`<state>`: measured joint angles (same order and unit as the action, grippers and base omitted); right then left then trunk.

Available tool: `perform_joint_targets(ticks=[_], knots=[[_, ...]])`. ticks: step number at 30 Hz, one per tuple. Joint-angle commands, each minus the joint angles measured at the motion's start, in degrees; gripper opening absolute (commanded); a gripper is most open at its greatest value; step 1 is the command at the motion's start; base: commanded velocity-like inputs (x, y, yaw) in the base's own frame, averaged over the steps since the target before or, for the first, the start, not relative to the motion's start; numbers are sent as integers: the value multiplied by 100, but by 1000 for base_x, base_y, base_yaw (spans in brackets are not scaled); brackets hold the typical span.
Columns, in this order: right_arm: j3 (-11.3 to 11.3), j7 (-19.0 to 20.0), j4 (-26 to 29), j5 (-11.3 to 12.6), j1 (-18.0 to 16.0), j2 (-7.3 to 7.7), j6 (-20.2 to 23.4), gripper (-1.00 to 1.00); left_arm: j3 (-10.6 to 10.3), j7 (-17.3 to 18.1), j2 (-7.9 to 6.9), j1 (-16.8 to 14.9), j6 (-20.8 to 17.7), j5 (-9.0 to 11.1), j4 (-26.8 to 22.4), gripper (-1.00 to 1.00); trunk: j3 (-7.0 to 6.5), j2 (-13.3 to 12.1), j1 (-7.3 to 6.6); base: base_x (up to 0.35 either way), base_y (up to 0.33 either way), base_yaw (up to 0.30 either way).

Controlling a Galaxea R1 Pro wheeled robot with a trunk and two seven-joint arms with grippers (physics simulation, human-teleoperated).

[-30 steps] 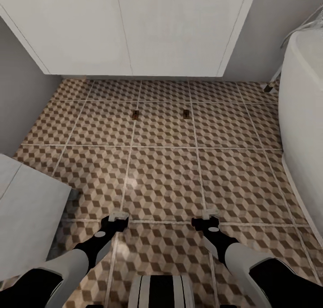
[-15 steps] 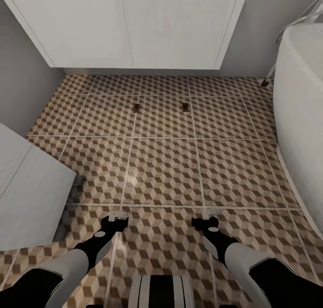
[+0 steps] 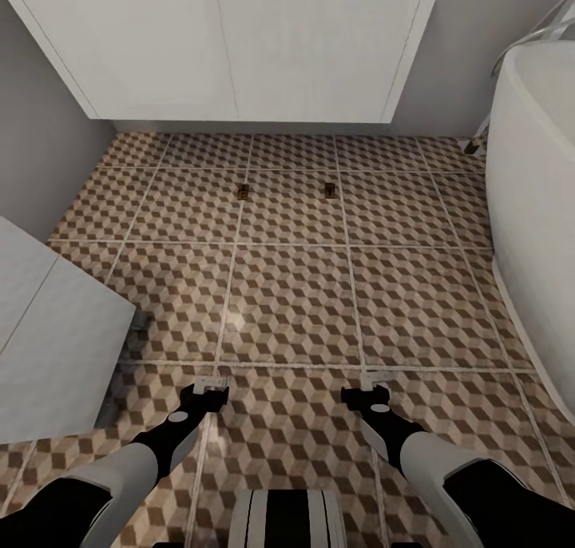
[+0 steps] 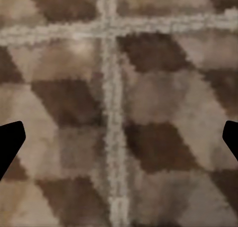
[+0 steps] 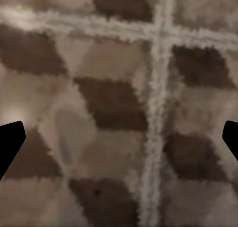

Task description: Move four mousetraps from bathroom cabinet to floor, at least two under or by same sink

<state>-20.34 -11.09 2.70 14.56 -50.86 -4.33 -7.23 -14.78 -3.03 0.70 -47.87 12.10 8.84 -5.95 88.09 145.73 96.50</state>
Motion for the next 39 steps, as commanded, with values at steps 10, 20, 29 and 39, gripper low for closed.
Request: perform_joint_targets(ticks=[10,20,29,39], knots=[[-49,-16,-6,58,-3,3,-24,100,-51,-38,95,-3,8,43,8,100,3,1,-1,0,0,0],[-49,-16,-6,65,-3,18,-24,100,-43,-129,267,-3,3,73,21,100,-19,0,-4,0,0,0],[-49,-16,-6,66,-3,22,-24,100,-36,-168,258,-3,2,82,16,100,-219,-12,-27,0,0,0],[-49,-16,-6,60,-3,13,-24,100,-35,-171,258,-3,-26,82,15,100,-440,-26,-53,0,0,0]])
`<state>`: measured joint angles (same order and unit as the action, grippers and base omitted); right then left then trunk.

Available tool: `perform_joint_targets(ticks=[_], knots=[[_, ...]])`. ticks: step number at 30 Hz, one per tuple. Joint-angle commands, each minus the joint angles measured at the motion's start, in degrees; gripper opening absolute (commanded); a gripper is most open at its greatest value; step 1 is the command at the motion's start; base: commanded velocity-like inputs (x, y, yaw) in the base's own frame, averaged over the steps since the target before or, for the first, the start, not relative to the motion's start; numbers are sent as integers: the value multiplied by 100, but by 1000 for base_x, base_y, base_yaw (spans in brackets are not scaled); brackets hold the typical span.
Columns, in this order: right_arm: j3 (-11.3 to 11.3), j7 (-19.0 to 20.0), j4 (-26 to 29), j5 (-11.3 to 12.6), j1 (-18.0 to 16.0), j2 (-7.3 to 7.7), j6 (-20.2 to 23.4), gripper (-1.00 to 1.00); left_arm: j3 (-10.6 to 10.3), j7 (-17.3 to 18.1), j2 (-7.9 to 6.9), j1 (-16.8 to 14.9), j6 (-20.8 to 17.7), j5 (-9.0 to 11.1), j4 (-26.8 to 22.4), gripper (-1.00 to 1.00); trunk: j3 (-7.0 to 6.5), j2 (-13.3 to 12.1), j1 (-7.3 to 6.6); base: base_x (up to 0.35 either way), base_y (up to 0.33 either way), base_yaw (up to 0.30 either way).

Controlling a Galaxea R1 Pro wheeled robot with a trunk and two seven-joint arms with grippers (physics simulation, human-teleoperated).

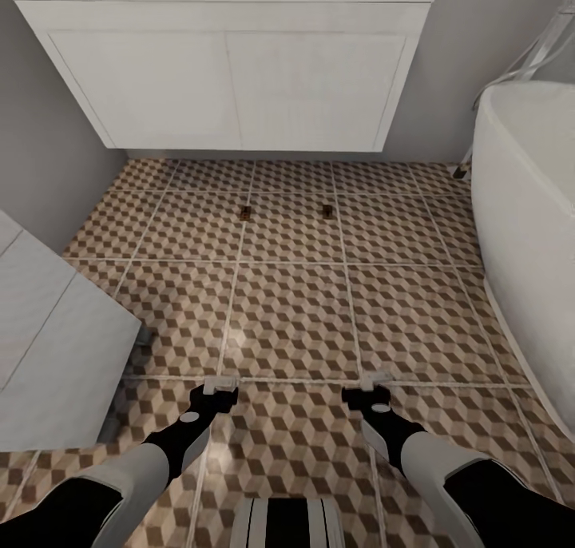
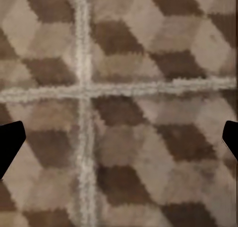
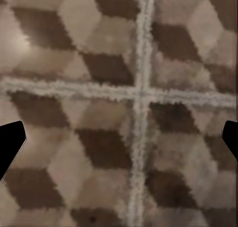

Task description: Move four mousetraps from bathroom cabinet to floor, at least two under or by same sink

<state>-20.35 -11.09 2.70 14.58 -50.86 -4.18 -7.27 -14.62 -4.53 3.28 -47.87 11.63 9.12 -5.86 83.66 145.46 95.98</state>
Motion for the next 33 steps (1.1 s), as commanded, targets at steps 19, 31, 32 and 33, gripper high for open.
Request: perform_joint_targets(ticks=[19,31,32,33], knots=[[-48,-16,-6,47,-3,-10,-29,100,-50,-21,5,-3,20,61,6,100,-418,-24,-50,0,0,0],[-48,-13,-12,79,-3,-5,-38,100,-53,-15,12,-3,19,59,30,100,-684,-40,-81,0,0,0],[-48,-14,-13,84,-3,-2,-34,100,-52,-14,13,-3,20,58,38,100,-706,-42,-83,0,0,0],[-48,-14,-13,89,-3,2,-32,100,-52,-9,13,-3,22,59,47,100,-729,-43,-86,0,0,0]])
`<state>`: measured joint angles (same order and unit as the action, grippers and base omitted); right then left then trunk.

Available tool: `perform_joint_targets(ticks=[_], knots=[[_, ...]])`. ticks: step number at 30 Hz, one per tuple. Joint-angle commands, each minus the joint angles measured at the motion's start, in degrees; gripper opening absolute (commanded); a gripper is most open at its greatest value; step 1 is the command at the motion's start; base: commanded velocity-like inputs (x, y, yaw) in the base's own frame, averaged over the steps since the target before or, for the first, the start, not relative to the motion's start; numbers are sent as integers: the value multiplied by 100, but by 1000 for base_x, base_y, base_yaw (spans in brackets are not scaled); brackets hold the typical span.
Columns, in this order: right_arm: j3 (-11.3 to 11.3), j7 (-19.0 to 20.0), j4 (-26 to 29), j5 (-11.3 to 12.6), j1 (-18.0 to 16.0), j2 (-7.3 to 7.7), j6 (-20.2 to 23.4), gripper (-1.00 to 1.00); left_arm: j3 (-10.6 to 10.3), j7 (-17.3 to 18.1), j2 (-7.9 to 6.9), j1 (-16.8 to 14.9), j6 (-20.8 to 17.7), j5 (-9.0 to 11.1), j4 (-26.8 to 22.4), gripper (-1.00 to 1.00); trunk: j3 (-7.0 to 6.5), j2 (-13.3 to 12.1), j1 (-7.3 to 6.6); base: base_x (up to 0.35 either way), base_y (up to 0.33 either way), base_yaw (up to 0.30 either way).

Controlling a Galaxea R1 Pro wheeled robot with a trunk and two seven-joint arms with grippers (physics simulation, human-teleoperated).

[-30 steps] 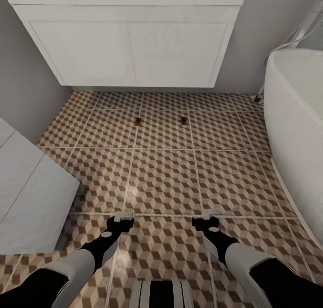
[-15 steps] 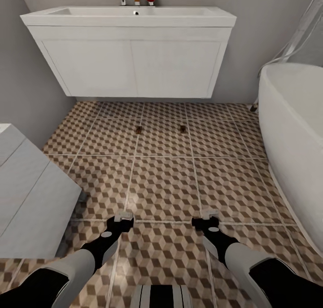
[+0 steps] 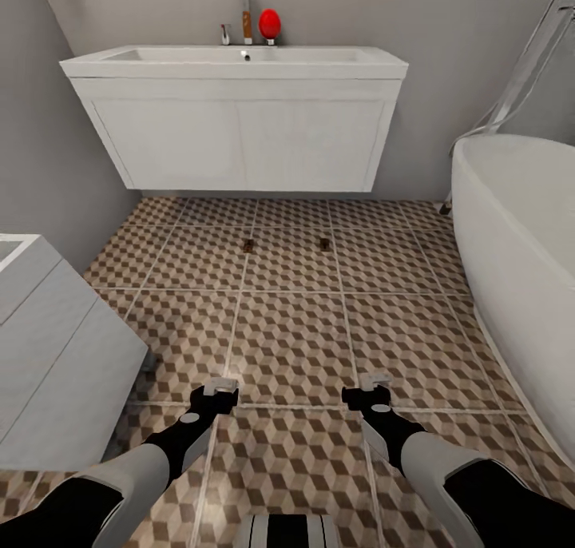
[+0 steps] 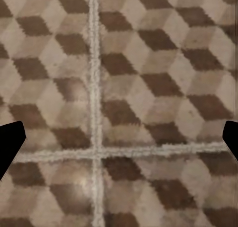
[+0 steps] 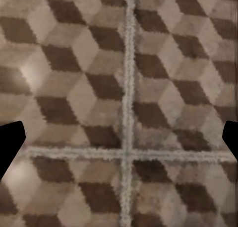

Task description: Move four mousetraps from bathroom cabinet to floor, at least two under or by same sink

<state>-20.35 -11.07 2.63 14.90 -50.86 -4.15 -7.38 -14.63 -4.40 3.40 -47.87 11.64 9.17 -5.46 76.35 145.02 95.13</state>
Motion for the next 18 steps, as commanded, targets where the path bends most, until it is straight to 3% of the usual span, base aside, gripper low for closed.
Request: perform_joint_targets(ticks=[1,18], knots=[[-48,-16,-6,61,-3,1,-18,100,-50,-17,1,-3,23,55,15,100,-19,0,-3,0,0,0],[-48,-100,-11,84,-3,19,-61,100,-47,-12,-26,-3,48,125,218,100,-396,-23,-47,0,0,0]])
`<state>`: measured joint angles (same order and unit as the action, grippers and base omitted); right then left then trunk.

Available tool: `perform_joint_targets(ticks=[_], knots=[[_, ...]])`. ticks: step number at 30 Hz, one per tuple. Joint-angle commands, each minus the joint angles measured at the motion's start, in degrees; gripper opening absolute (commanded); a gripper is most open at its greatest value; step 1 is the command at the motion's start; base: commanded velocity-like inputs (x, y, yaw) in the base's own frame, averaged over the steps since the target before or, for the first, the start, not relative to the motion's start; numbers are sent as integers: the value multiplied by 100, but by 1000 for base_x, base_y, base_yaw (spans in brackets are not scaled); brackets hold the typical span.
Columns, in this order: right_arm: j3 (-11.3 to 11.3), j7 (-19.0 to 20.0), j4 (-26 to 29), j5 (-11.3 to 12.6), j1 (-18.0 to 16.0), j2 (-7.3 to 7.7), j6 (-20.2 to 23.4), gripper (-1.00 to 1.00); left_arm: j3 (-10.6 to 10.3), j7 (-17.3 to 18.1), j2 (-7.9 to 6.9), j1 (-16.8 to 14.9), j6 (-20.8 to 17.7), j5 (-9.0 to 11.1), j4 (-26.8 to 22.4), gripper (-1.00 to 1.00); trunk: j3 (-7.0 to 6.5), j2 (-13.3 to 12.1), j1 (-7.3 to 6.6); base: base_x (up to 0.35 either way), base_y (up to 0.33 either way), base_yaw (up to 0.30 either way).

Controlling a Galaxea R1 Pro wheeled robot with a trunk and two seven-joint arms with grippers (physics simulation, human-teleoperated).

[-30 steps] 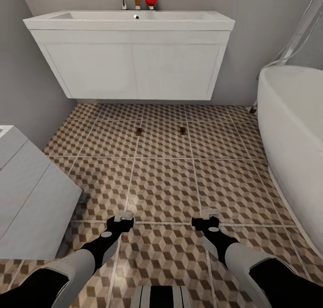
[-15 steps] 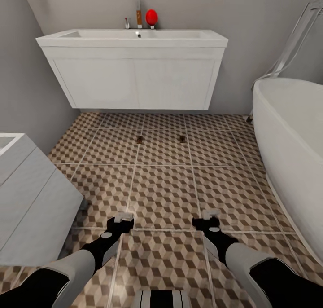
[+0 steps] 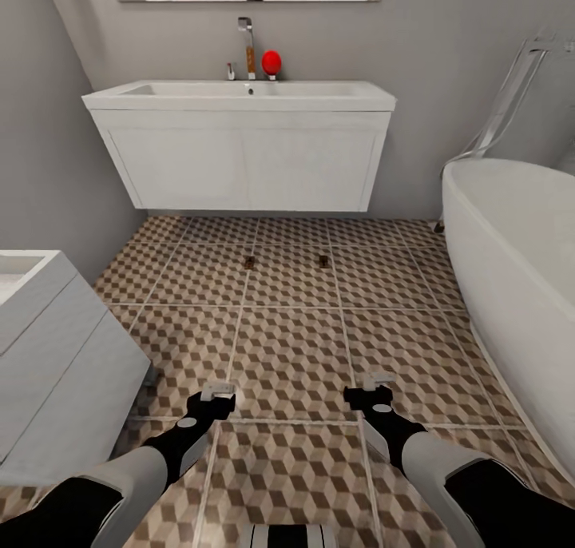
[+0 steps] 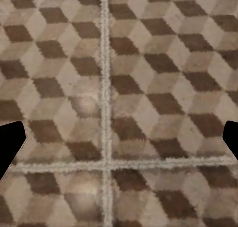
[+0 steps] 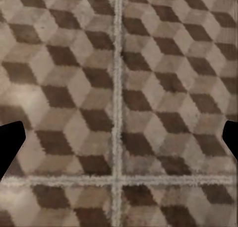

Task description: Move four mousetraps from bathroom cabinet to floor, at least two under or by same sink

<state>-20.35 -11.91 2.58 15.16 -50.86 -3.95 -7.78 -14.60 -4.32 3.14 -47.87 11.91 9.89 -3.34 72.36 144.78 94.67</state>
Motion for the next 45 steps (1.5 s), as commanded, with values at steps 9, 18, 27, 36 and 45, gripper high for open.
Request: perform_joint_targets(ticks=[9,18,27,36,45], knots=[[-48,-101,-138,49,12,-8,-41,100,-52,-35,-19,-3,17,137,97,100,-196,-11,-24,0,0,0],[-43,-104,-401,60,14,2,-41,100,-51,-41,-63,-1,17,276,174,100,-395,-23,-47,0,0,0],[-42,-93,-444,80,1,69,2,100,-51,-42,-178,5,25,482,256,100,-595,-35,-70,0,0,0],[-46,-98,-449,73,-33,135,-24,100,-52,-8,-425,33,35,789,279,100,-794,-47,-94,0,0,0],[-48,-97,-449,74,41,120,-45,100,-52,8,-586,40,39,913,279,100,-994,-59,-117,0,0,0]])
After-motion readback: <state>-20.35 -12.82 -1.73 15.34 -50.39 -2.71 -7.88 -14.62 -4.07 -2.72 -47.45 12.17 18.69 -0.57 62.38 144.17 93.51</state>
